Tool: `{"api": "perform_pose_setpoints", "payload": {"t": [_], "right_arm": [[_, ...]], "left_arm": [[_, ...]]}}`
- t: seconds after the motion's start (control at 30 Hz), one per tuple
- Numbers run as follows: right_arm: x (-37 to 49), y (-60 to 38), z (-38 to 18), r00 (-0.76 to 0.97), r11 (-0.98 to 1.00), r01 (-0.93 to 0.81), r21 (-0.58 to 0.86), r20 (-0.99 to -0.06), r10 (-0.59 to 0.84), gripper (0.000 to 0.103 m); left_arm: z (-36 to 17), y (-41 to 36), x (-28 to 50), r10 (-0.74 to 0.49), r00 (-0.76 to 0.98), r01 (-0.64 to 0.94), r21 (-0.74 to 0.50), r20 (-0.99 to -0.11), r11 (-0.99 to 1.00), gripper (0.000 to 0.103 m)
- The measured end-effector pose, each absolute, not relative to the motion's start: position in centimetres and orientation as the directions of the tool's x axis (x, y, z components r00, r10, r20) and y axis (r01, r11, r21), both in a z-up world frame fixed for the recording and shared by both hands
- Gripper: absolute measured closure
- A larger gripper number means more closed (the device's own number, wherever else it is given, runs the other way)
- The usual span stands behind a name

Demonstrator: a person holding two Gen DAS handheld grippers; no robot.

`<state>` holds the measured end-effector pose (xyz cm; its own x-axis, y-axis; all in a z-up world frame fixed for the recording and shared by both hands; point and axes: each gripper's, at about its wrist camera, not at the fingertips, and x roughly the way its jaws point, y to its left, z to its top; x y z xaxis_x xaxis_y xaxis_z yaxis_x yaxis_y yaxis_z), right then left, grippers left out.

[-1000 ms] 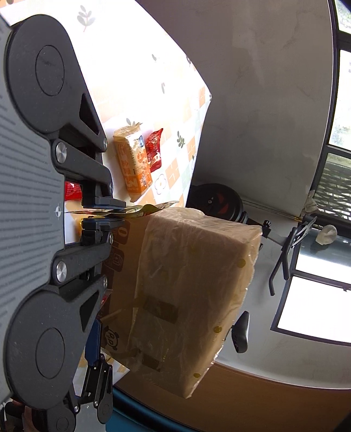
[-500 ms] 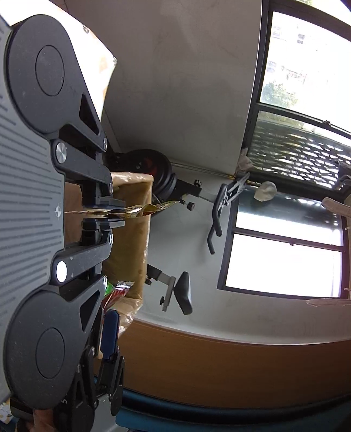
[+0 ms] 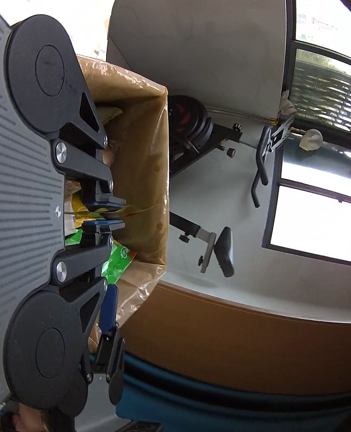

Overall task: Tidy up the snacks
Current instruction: 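Lift both packs and carry them over the box opening, then open both tools to drop the packs into the box, then lower both tools back to the snacks beside the box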

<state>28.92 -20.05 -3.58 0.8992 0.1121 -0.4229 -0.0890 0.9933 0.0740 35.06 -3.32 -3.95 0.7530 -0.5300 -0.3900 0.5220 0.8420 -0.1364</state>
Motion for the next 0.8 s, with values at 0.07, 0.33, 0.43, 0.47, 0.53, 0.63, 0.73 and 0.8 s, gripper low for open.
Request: {"api": "perform_pose_setpoints", "payload": {"t": [0.07, 0.33, 0.43, 0.47, 0.53, 0.63, 0.73, 0.8], "right_arm": [[28.7, -20.3, -3.7, 0.900, 0.993, -0.085, 0.084, -0.421, 0.113, 0.063], [25.2, -19.4, -3.1, 0.918, 0.974, -0.191, 0.125, -0.329, 0.222, 0.063], [24.2, -17.7, -2.9, 0.912, 0.962, -0.241, 0.132, -0.309, 0.271, 0.063], [24.0, -17.2, -3.0, 0.906, 0.954, -0.262, 0.144, -0.304, 0.295, 0.063], [23.4, -15.8, -3.1, 0.894, 0.940, -0.304, 0.153, -0.293, 0.337, 0.063], [22.8, -13.5, -3.7, 0.877, 0.922, -0.363, 0.134, -0.286, 0.387, 0.063], [22.5, -11.5, -4.7, 0.840, 0.898, -0.422, 0.127, -0.318, 0.440, 0.063], [22.6, -10.3, -5.8, 0.815, 0.888, -0.443, 0.123, -0.356, 0.457, 0.063]], "left_arm": [[-4.3, -3.3, 35.3, -0.501, 0.774, 0.496, -0.121, -0.387, 0.860, 0.069], [-3.1, 2.8, 32.3, -0.489, 0.801, 0.464, -0.158, -0.345, 0.871, 0.068], [-3.2, 5.9, 30.8, -0.454, 0.810, 0.430, -0.150, -0.371, 0.890, 0.068], [-3.2, 6.8, 30.4, -0.436, 0.816, 0.413, -0.145, -0.380, 0.899, 0.068], [-3.5, 8.4, 29.7, -0.406, 0.822, 0.386, -0.134, -0.400, 0.913, 0.068], [-4.6, 10.5, 28.5, -0.380, 0.821, 0.349, -0.151, -0.426, 0.925, 0.068], [-6.3, 11.8, 27.8, -0.365, 0.807, 0.316, -0.182, -0.465, 0.931, 0.068], [-7.6, 12.3, 27.6, -0.354, 0.799, 0.299, -0.190, -0.487, 0.935, 0.068]]}}
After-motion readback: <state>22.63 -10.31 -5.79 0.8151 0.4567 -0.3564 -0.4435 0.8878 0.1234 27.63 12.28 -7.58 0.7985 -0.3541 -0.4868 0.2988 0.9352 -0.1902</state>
